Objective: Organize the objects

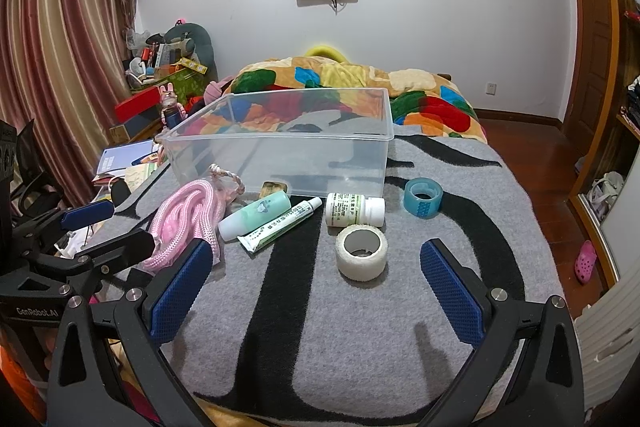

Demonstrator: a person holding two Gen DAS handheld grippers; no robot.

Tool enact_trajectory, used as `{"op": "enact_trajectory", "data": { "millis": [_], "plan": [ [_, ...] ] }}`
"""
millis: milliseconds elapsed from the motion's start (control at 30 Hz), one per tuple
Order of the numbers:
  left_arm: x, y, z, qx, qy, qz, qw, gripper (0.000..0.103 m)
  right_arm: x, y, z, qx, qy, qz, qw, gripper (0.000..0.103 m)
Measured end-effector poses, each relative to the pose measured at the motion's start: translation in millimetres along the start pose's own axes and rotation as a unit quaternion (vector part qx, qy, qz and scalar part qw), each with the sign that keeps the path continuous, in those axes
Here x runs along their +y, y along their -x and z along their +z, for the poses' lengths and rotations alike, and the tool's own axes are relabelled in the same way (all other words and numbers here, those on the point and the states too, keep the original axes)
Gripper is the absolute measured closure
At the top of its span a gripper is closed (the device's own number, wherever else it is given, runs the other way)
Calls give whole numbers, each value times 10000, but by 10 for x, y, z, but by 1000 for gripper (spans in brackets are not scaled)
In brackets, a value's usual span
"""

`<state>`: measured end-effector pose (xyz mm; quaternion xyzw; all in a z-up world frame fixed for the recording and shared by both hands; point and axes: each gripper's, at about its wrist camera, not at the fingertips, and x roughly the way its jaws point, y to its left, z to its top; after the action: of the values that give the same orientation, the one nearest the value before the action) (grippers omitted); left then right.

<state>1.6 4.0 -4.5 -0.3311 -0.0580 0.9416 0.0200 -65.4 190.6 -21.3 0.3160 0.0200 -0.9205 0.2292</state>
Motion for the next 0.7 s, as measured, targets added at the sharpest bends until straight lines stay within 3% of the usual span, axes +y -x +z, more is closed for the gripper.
{"op": "enact_trajectory", "data": {
  "millis": [700],
  "plan": [
    [0,4,-25,27,33,-10,10000,0,9,4,-14,34,-19,43,10000,0]
  ]
}}
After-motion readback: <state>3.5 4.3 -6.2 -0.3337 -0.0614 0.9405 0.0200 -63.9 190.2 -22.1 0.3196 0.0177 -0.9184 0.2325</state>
